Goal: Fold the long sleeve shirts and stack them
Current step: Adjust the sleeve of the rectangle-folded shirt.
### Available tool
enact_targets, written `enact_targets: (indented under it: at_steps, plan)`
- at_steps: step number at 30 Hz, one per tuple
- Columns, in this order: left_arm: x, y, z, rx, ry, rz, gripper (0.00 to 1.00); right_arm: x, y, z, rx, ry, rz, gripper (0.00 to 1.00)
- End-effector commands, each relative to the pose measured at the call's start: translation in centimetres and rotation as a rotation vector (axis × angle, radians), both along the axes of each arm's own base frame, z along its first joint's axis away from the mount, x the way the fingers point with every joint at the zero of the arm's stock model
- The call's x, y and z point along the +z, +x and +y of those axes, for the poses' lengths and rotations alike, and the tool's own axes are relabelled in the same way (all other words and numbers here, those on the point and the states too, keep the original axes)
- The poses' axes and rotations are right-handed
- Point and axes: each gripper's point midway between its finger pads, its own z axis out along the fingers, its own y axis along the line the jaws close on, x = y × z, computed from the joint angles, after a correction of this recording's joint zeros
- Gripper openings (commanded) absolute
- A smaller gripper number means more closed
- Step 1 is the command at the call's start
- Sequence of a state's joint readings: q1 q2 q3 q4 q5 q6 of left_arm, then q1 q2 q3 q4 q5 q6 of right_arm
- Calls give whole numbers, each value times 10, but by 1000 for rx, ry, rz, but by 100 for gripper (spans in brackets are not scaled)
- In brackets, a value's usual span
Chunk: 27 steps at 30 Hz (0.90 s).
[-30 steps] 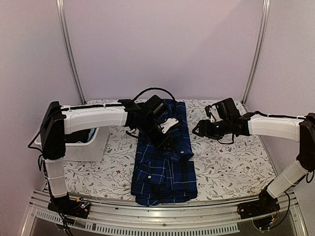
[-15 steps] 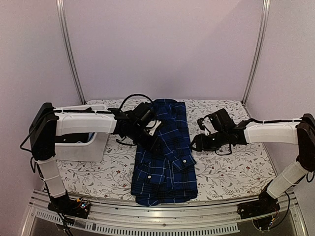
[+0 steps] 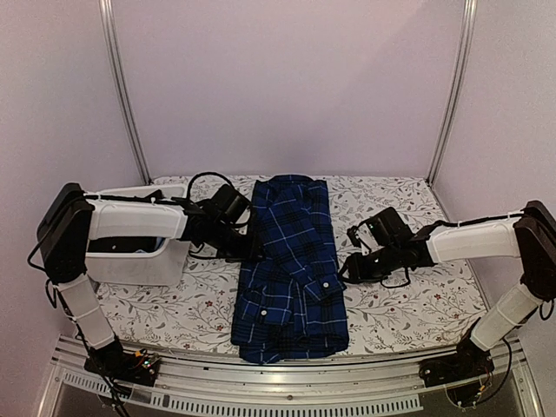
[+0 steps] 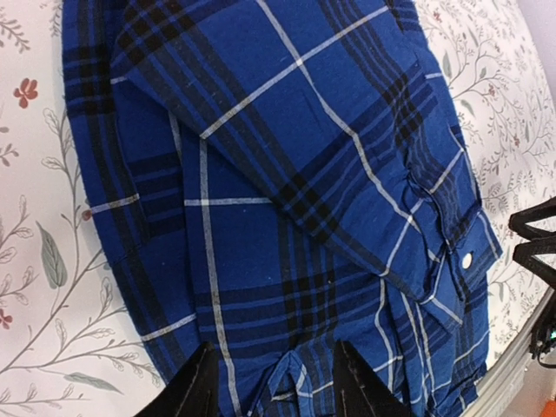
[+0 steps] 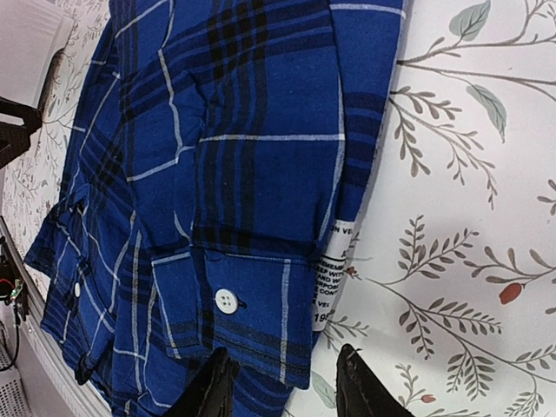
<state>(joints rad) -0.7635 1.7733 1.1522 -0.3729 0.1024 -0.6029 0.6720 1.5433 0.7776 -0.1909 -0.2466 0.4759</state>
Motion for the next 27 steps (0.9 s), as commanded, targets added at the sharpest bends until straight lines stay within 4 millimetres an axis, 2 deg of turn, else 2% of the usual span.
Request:
enact_targets:
  at_steps: [1, 10, 13, 18, 21, 27]
  plan:
    - [13, 7, -11, 8, -77, -27, 45, -12, -3, 4, 5, 11, 41, 37]
    - [9, 9, -16, 8, -98, -24, 45, -22, -7, 9, -7, 20, 82, 33]
    - [9, 10, -16, 6, -99, -30, 45, -23, -10, 12, -4, 18, 94, 26]
    - [11, 11, -16, 7, -102, -37, 45, -23, -17, 13, -4, 23, 126, 9]
    - [11, 10, -15, 6, -103, -40, 45, -16, -24, 16, 9, 38, 144, 2]
    - [12, 11, -14, -7, -96, -48, 45, -5, -49, 22, 66, 107, 230, 0]
